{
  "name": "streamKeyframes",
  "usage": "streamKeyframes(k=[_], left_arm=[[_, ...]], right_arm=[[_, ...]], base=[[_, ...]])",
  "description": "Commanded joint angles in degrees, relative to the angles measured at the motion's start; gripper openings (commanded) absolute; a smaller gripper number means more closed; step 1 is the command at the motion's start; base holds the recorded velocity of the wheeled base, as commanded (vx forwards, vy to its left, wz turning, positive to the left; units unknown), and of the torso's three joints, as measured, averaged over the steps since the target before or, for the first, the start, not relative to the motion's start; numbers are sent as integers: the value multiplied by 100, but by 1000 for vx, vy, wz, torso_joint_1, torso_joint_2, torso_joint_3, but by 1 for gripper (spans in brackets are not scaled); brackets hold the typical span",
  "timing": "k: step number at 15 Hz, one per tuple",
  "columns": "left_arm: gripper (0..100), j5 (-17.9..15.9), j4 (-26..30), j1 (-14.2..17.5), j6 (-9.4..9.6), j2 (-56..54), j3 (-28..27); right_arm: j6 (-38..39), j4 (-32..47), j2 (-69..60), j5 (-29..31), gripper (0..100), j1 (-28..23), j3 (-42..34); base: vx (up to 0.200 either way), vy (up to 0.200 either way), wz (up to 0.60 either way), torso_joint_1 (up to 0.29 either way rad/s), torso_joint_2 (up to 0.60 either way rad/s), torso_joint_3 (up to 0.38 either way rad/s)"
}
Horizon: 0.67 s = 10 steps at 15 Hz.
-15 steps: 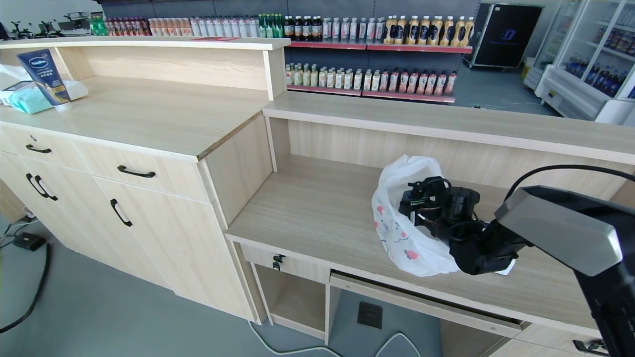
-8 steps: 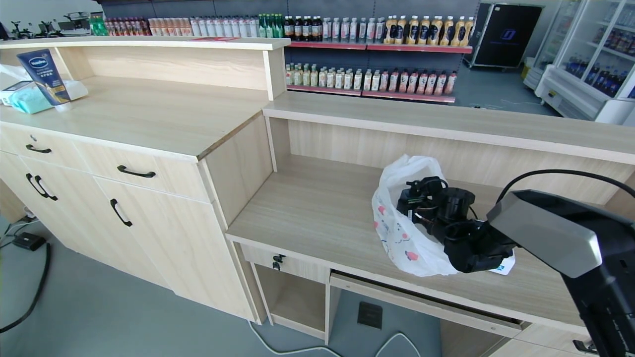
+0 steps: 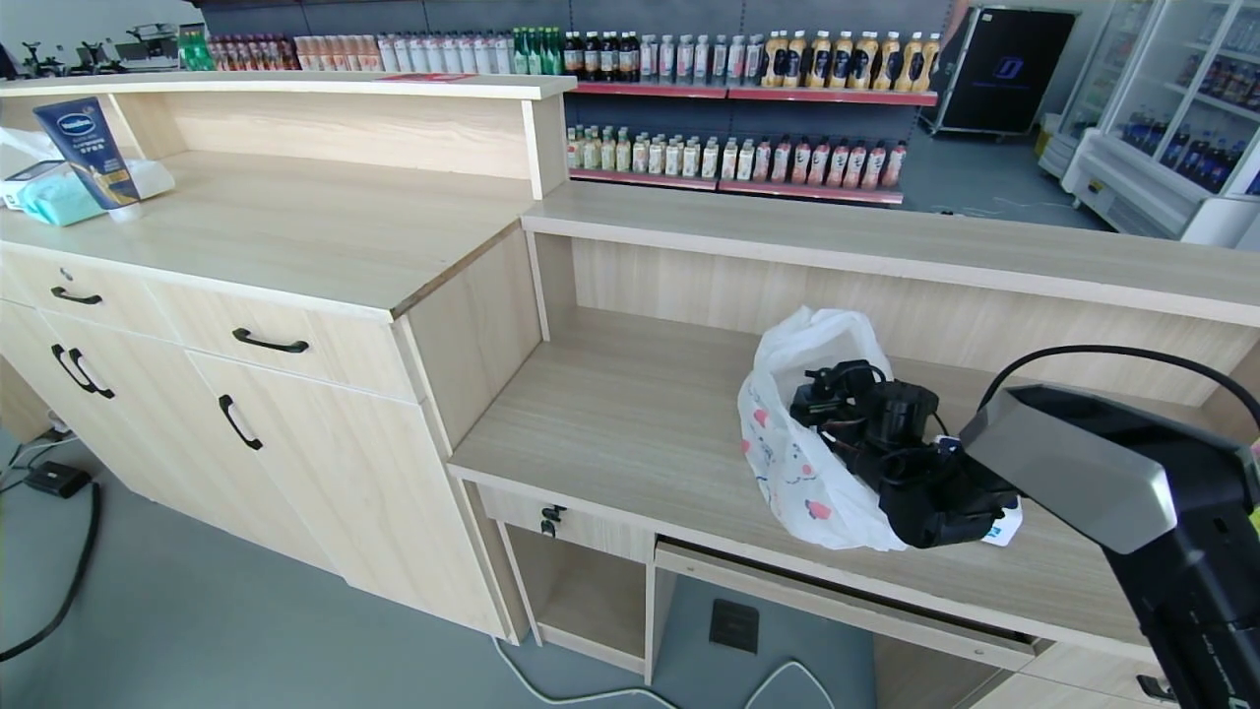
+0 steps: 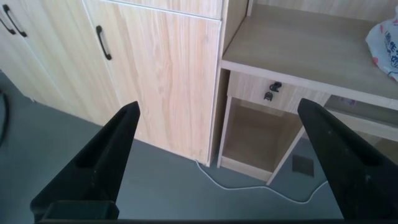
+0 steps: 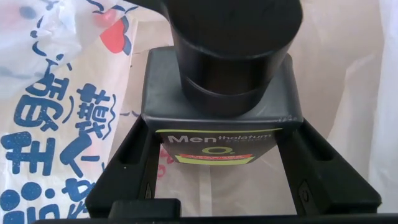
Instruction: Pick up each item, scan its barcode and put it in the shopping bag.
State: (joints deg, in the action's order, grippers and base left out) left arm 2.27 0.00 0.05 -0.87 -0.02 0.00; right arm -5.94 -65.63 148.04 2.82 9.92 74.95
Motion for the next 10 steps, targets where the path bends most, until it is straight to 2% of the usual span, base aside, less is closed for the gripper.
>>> streamKeyframes(k=[1,9,10], left_arm=[[100,2,0,4,-1,2,0],[100,2,0,4,-1,2,0],[100,2,0,4,-1,2,0]], right_arm=[[5,-2,23,0,0,-8,-15],[-4,-28,146,0,0,-17,11],[-4,-28,146,0,100,-17,2]], base=[[0,0,0,0,0,0],[0,0,0,0,0,0],[0,0,0,0,0,0]])
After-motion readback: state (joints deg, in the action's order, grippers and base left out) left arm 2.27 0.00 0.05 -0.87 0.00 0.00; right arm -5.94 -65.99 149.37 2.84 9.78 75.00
